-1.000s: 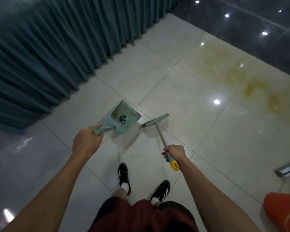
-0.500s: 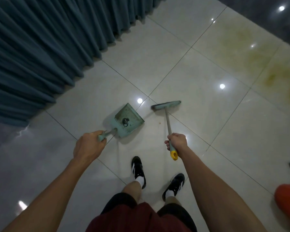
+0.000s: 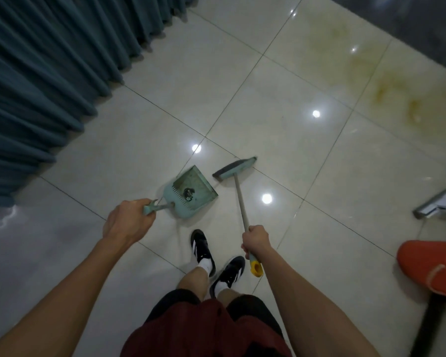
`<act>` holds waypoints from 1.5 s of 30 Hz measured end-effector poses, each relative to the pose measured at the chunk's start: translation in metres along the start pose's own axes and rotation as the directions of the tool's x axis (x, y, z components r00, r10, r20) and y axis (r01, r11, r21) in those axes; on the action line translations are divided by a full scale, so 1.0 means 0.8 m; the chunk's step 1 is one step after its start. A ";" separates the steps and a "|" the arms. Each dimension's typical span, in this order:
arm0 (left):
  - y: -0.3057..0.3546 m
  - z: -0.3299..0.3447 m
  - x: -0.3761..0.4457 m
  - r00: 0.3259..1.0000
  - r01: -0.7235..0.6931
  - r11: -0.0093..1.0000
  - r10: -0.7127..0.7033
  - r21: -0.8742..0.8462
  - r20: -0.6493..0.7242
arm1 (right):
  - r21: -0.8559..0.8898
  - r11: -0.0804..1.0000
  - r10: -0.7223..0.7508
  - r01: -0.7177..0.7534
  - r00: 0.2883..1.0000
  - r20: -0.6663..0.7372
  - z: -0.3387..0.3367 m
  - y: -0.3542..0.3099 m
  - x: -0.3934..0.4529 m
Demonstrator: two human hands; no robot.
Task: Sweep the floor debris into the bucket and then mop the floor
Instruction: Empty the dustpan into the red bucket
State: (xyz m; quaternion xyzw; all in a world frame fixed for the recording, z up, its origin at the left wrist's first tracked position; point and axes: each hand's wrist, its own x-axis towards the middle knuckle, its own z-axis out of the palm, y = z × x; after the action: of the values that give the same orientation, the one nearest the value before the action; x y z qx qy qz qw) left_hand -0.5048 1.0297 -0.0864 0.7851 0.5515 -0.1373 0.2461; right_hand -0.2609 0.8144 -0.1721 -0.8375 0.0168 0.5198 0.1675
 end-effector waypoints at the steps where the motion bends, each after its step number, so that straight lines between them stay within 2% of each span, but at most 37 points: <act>1: 0.002 0.004 -0.006 1.000 -0.005 1.000 0.005 0.014 -0.001 | -0.025 1.000 -0.008 0.008 1.000 0.001 0.000 0.017 -0.001; 6: 0.018 0.018 -0.034 0.999 -0.048 0.996 0.049 0.073 -0.010 | -0.058 0.998 -0.038 0.038 0.999 0.002 -0.021 0.080 -0.020; 12: 0.026 0.031 -0.052 0.996 -0.091 0.989 0.092 0.114 -0.002 | -0.033 0.991 -0.128 0.128 0.992 -0.019 -0.054 0.110 -0.047; 17: 0.029 0.024 -0.041 0.992 -0.123 0.984 0.124 0.130 0.002 | -0.141 0.971 -0.209 0.194 0.973 -0.099 -0.054 0.126 -0.065; 21: 0.023 0.011 -0.014 0.991 -0.132 0.983 0.129 0.125 0.025 | -0.042 0.995 -0.096 0.092 0.990 -0.103 -0.042 0.117 -0.062; 25: 0.019 0.001 0.016 0.987 -0.161 0.979 0.156 0.126 0.046 | -0.200 0.973 -0.148 0.113 0.974 -0.174 -0.042 0.087 -0.037; 31: 0.024 -0.018 0.065 0.971 -0.233 0.955 0.218 0.184 0.097 | -0.343 0.937 -0.130 0.067 0.978 -0.166 -0.021 0.066 -0.024; 38: 0.035 -0.024 0.087 0.957 -0.279 0.938 0.255 0.205 0.134 | -0.281 0.960 -0.039 0.019 0.997 -0.067 0.025 0.057 -0.043; 45: 0.037 -0.028 0.090 0.949 -0.308 0.929 0.284 0.208 0.135 | -0.122 0.991 -0.062 0.060 0.998 -0.013 0.052 0.064 -0.060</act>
State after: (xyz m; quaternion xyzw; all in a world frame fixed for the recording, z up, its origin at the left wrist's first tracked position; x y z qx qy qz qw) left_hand -0.4530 1.0912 -0.0956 0.8741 0.3940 -0.2007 0.2010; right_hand -0.3290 0.7715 -0.1601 -0.8507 -0.0393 0.5073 0.1318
